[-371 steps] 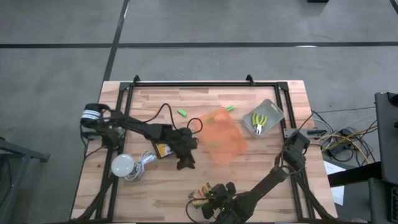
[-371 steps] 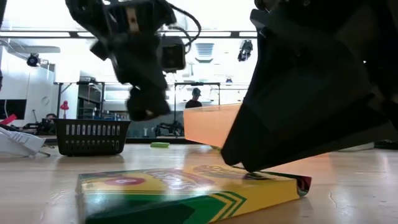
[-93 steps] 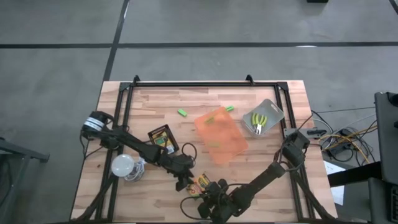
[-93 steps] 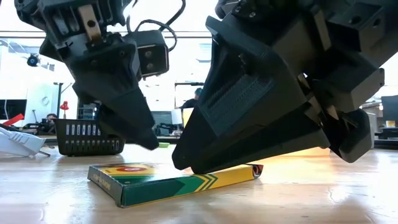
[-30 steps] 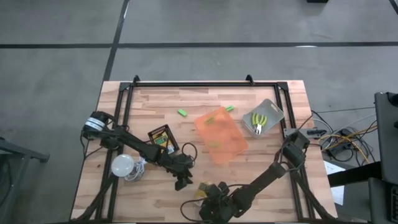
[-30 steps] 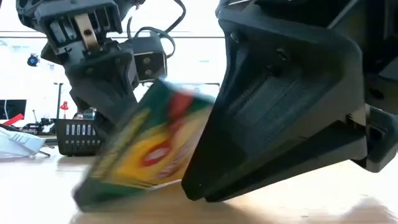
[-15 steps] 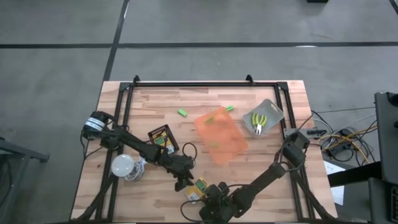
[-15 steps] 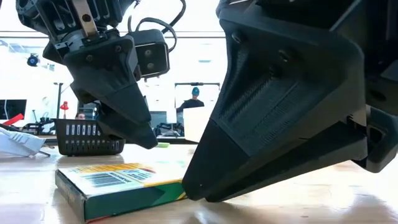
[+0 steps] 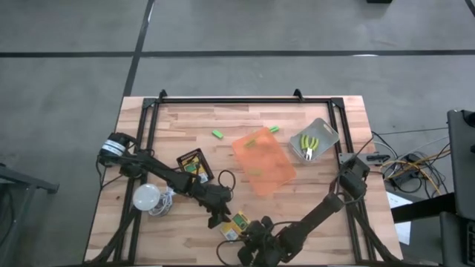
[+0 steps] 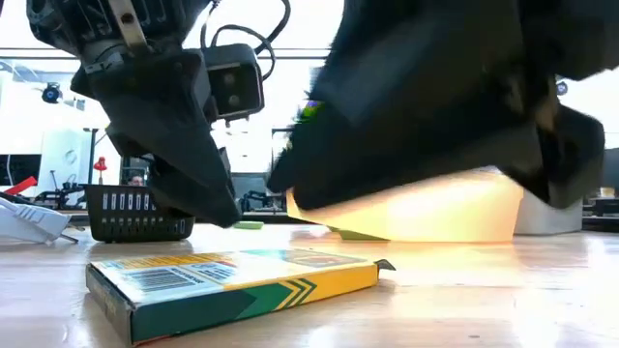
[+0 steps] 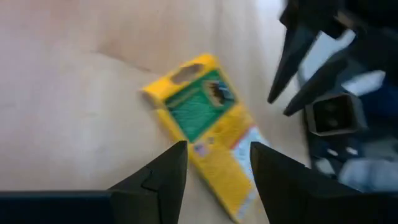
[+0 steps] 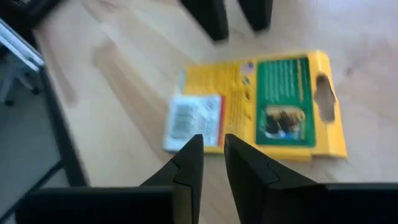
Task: Pick & Place School Supplies
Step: Put the yellow crayon box into the black bin
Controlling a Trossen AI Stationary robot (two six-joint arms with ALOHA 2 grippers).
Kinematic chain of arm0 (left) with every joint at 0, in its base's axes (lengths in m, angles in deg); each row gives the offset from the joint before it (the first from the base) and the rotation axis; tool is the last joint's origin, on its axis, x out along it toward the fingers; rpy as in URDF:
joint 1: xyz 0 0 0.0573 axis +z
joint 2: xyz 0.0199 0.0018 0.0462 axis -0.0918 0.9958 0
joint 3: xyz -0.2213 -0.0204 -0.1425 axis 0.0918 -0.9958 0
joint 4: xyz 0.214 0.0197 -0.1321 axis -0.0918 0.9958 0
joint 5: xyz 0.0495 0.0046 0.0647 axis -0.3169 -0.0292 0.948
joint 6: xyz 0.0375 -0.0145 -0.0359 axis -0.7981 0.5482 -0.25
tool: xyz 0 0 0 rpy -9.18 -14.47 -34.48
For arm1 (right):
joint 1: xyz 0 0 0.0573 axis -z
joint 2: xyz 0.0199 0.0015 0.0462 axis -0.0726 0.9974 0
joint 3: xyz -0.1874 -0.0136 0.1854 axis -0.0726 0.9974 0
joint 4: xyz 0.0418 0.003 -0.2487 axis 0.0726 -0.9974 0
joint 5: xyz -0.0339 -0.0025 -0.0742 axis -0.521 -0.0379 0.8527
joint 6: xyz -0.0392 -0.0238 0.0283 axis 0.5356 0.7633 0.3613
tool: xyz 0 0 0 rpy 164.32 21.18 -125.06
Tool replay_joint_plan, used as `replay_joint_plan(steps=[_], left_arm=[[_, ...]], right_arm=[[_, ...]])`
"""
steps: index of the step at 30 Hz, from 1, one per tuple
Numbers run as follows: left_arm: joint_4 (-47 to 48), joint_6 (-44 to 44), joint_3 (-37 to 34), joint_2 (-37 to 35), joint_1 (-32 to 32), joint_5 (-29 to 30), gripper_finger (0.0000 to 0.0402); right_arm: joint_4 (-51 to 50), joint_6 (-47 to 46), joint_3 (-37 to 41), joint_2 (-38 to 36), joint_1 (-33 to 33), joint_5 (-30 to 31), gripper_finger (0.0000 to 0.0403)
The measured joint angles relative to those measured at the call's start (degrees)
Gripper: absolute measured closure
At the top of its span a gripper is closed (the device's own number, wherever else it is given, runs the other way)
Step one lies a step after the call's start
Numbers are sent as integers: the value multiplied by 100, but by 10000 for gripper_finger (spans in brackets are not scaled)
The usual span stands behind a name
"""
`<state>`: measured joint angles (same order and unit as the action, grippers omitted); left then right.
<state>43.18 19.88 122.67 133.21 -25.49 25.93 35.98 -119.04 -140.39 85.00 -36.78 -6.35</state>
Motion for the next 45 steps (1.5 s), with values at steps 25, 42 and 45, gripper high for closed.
replay_joint_plan(steps=[25, 42, 45], left_arm=[[-2946, -1158, -1341, 47, 601, -1579, 220], [-2765, -1524, -1116, 570, 503, -1362, 220], [-2769, -1519, -1043, 647, 503, -1379, 220]], right_arm=[[55, -137, -107, -13, 21, 11, 334], [-120, 169, -104, -15, 291, -523, 333], [-117, 149, -102, -15, 290, -527, 335]])
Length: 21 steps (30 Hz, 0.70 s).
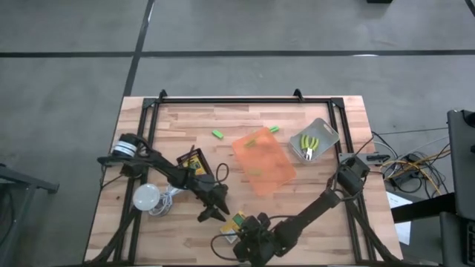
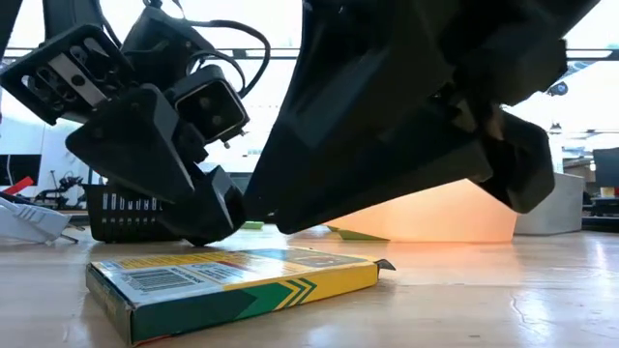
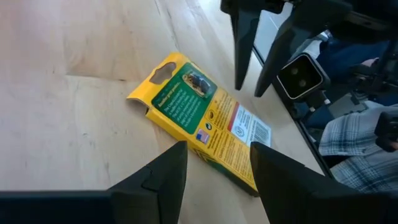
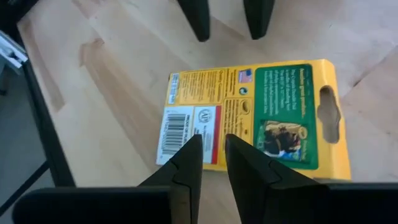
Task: Pick & Place School Supplies
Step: Put the yellow crayon box into the black bin
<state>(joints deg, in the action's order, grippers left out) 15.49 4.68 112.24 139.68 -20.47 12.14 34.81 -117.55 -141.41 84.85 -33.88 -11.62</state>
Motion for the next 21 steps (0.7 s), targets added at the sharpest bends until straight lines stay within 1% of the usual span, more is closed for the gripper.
replay_joint_plan(steps=[8, 10, 15, 21], left_arm=[[85, 17, 37, 4, 0, 6, 220], [92, 17, 35, 4, 0, 10, 220], [107, 19, 35, 4, 0, 17, 220], [125, 99, 43, 2, 0, 28, 220]], right_arm=[[-22, -4, 34, -4, -4, -42, 324], [-24, -4, 58, -2, 3, -141, 323], [68, -308, 56, 158, 7, -399, 329], [160, -438, 46, 238, -14, -390, 335]])
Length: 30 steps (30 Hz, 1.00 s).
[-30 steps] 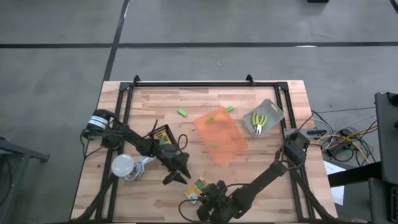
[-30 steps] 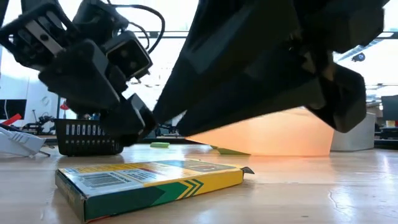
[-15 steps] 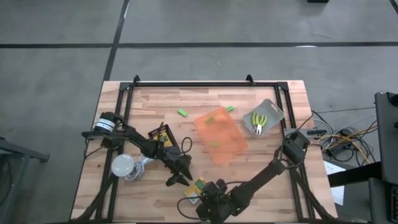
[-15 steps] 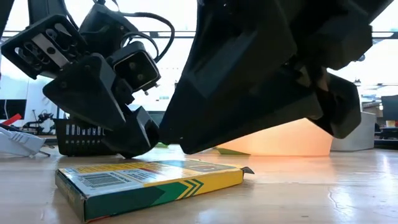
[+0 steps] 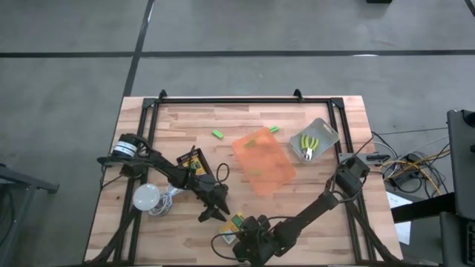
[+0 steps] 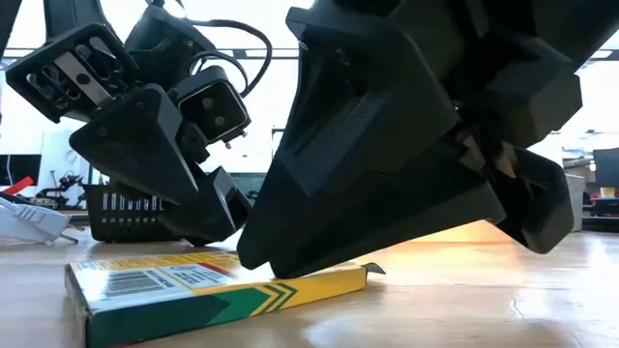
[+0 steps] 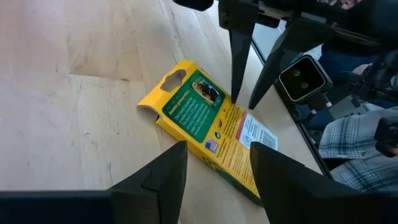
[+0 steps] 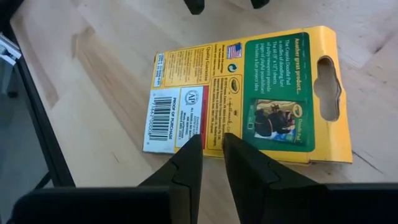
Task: Pick & Place School Supplies
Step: Put the yellow crayon box into the black bin
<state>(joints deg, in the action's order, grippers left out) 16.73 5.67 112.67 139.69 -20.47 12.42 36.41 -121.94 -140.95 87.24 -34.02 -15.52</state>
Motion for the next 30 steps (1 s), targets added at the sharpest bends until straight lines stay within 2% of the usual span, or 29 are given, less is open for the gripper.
replay_joint_plan(steps=[8, 16, 23, 30], left_arm=[[85, 173, 7, -9, 0, -14, 220], [124, 456, 18, -13, -7, -150, 220], [212, 455, 61, -11, -15, -12, 220], [966, 453, 301, -12, -17, 21, 220]], right_arm=[[-16, -3, 0, 13, -25, -59, 328], [-54, 3, 8, 17, -27, -154, 339], [-73, 35, 9, 15, -27, -347, 337], [-75, 52, 13, 15, -27, -366, 337]])
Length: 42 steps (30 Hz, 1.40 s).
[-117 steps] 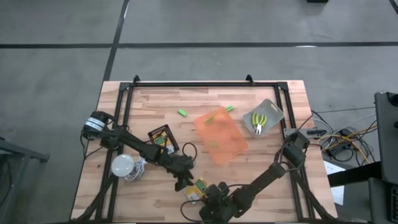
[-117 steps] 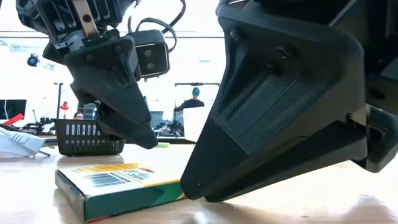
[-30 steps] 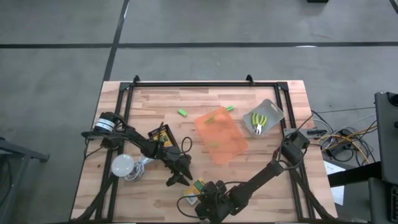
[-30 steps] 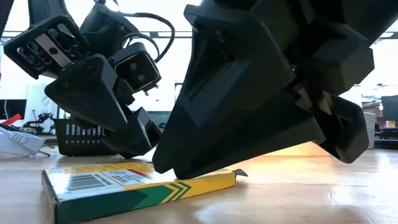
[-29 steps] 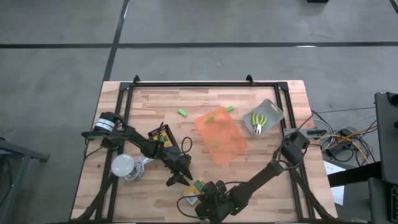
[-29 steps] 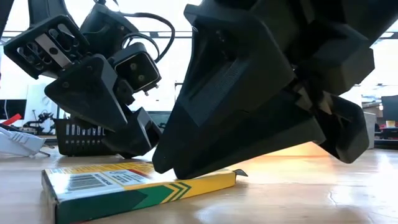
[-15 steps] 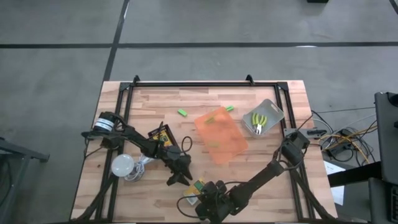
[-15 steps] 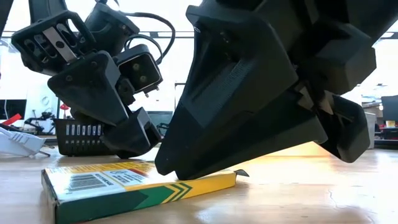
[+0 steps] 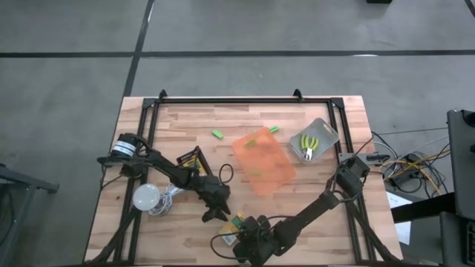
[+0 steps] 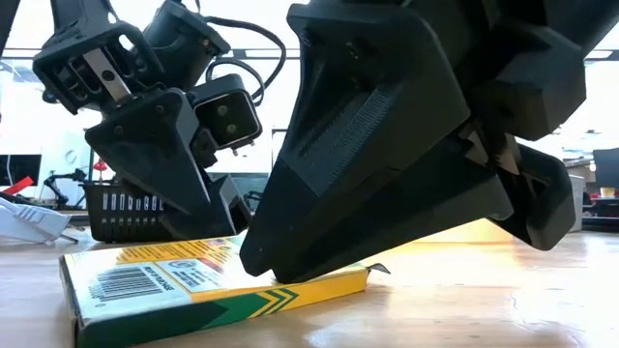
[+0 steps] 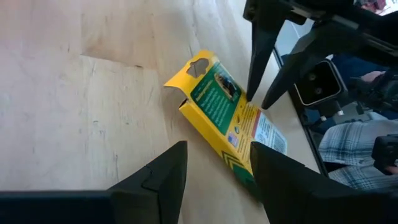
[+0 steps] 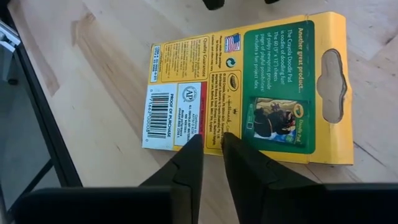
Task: Pick & Place School Supplies
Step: Put the yellow crayon box into the black bin
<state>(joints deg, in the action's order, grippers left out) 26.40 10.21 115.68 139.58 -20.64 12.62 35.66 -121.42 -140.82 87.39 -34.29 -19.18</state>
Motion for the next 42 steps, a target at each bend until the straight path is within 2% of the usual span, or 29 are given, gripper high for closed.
replay_joint_plan(steps=[18, 25, 42], left_arm=[[426, -158, 275, 14, -24, 20, 220], [446, -402, 280, 20, -167, 343, 220], [362, -452, 753, 611, -365, -46, 220]], right_arm=[[11, 85, 3, 0, 0, -9, 333], [11, 85, 7, 0, 7, -11, 339], [20, 87, 7, 0, 9, -11, 341]])
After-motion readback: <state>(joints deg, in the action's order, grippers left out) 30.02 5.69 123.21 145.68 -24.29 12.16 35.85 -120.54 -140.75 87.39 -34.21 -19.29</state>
